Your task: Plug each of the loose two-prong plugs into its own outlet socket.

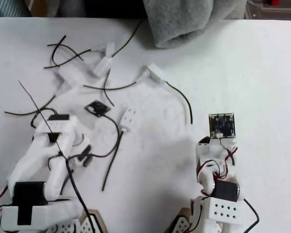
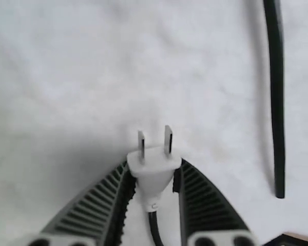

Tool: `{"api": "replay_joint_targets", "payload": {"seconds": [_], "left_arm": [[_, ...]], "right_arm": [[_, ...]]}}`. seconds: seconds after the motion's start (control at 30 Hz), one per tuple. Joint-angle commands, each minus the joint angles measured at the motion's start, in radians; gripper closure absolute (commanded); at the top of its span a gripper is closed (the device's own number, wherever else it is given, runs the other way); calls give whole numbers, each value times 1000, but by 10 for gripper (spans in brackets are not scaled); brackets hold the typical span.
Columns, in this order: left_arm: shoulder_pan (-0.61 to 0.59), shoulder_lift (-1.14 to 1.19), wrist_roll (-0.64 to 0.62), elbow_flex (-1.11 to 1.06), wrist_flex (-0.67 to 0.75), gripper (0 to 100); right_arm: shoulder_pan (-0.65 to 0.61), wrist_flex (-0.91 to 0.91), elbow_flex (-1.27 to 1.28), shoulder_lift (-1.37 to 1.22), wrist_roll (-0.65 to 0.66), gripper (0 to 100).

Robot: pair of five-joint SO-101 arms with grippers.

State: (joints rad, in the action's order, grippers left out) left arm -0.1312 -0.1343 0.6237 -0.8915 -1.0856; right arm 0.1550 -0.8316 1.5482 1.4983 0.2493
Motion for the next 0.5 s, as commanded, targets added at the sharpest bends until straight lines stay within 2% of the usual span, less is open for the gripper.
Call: {"api": "replay_joint_targets", "payload": {"seconds": [0.0,0.27,0.47], "left_arm": [[-10,8,35,35,23,976],[7,-54,43,58,15,977],[140,-358,41,5,-8,977]], "right_arm": [[-2,-5,-3,12,11,979],[-2,-2,-3,12,11,979],[-2,-1,-3,12,11,979]]}}
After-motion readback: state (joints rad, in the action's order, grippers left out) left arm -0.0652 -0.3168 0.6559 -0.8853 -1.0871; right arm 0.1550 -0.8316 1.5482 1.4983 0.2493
